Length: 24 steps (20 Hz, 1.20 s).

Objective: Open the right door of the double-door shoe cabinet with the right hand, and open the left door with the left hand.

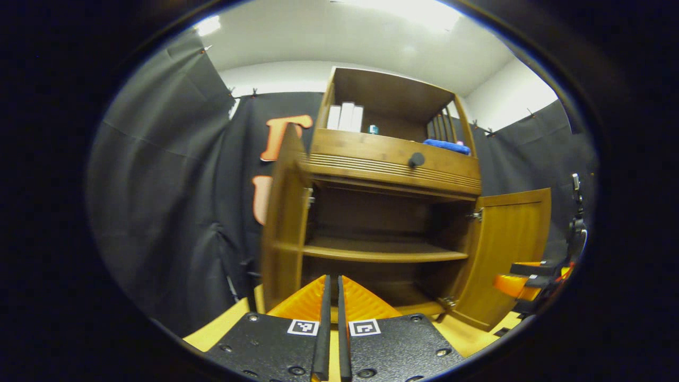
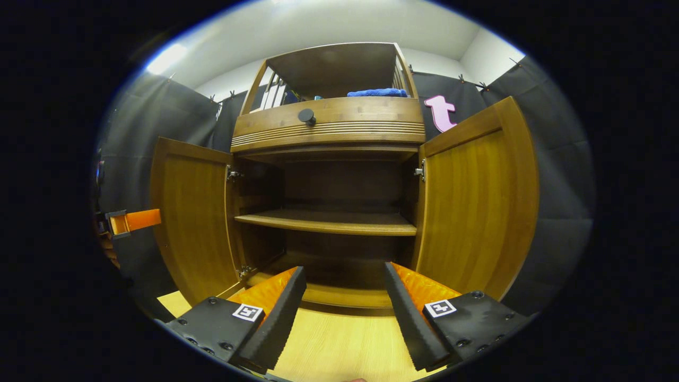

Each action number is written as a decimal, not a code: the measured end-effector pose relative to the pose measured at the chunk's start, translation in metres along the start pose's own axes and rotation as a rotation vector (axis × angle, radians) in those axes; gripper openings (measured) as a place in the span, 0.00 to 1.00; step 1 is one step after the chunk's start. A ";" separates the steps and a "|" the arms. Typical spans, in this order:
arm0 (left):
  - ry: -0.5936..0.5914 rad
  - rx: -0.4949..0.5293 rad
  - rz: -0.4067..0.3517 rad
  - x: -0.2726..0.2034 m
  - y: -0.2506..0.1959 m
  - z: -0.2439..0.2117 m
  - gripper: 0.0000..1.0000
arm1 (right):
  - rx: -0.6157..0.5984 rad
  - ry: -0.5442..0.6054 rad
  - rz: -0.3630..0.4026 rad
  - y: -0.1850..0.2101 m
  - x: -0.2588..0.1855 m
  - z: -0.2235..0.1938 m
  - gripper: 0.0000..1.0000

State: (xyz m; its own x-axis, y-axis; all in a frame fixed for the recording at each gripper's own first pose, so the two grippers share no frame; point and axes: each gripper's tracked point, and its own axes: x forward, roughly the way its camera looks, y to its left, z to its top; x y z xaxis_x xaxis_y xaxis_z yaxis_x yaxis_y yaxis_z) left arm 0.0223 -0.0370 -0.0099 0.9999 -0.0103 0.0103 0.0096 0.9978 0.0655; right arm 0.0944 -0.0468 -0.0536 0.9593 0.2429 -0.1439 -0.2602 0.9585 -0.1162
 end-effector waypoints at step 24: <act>0.007 0.009 -0.028 0.075 -0.073 -0.034 0.92 | 0.038 -0.003 -0.105 -0.047 -0.007 -0.013 0.90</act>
State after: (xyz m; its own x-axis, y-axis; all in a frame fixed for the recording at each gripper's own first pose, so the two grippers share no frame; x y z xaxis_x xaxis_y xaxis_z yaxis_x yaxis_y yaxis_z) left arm 0.0968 -0.1084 -0.0480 0.9993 -0.0380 0.0008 0.0378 0.9965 0.0745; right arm 0.0983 -0.0956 -0.0595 0.9815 0.1410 -0.1296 -0.1536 0.9838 -0.0927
